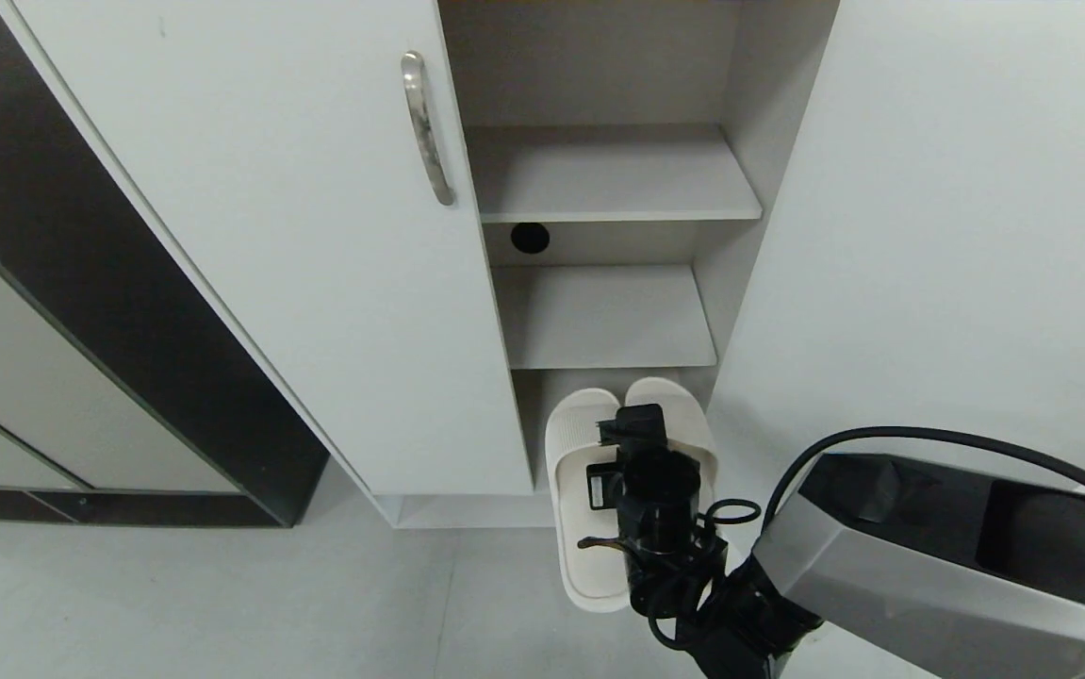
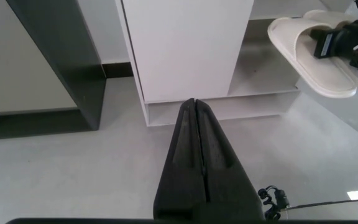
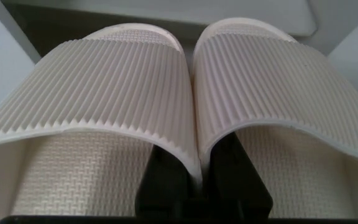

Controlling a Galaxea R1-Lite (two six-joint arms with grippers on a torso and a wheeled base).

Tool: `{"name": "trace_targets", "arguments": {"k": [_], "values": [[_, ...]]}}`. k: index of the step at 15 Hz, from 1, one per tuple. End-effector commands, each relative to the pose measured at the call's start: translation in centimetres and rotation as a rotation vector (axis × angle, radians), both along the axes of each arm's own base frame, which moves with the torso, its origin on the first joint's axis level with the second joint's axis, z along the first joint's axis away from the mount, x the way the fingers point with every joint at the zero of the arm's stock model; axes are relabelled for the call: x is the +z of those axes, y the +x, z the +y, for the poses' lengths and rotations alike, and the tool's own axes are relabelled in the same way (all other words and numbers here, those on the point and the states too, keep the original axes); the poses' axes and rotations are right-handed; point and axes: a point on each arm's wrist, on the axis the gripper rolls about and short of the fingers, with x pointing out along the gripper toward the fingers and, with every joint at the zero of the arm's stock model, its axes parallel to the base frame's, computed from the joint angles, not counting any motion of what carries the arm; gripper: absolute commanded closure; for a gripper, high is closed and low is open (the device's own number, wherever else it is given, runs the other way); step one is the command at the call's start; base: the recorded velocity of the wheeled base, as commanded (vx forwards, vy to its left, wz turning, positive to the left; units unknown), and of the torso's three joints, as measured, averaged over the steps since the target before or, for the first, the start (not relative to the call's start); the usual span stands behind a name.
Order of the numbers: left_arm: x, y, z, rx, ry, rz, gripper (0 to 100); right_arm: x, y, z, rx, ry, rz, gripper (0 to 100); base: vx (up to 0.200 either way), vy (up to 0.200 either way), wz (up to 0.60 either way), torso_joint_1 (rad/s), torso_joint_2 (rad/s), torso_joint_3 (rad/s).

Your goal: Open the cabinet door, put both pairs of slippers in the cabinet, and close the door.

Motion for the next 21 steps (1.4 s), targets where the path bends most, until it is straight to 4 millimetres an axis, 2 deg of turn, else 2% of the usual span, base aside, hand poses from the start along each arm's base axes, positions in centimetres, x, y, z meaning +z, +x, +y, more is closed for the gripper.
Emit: {"name": "trace_targets", "arguments": {"k": [1, 3, 7, 12, 19, 21], "values": [[0.0, 0.0, 0.0, 0.0, 0.0, -0.002, 100, 1.1, 0.0, -0.4, -0.007, -0.009, -0.035, 100, 0.0, 0.0, 0.0, 0.0, 0.0, 0.0], [0.0, 0.0, 0.0, 0.0, 0.0, -0.002, 100, 1.9, -0.3, -0.5, -0.002, -0.014, -0.048, 100, 0.0, 0.0, 0.0, 0.0, 0.0, 0.0], [0.0, 0.0, 0.0, 0.0, -0.002, -0.002, 100, 1.9, -0.3, -0.5, -0.003, -0.017, -0.047, 100, 0.0, 0.0, 0.0, 0.0, 0.0, 0.0], [0.0, 0.0, 0.0, 0.0, -0.003, 0.0, 100, 2.6, -0.4, -0.5, -0.002, -0.006, -0.058, 100, 0.2, 0.0, 0.0, 0.001, 0.0, 0.004], [0.0, 0.0, 0.0, 0.0, -0.003, -0.002, 100, 2.4, -0.5, -0.5, 0.0, 0.0, -0.056, 100, 0.2, 0.0, 0.0, 0.003, 0.0, 0.002], [0.0, 0.0, 0.0, 0.0, -0.003, -0.002, 100, 1.9, -0.8, -0.4, 0.008, -0.002, -0.044, 100, 0.0, 0.0, 0.0, 0.0, 0.0, 0.0]]}}
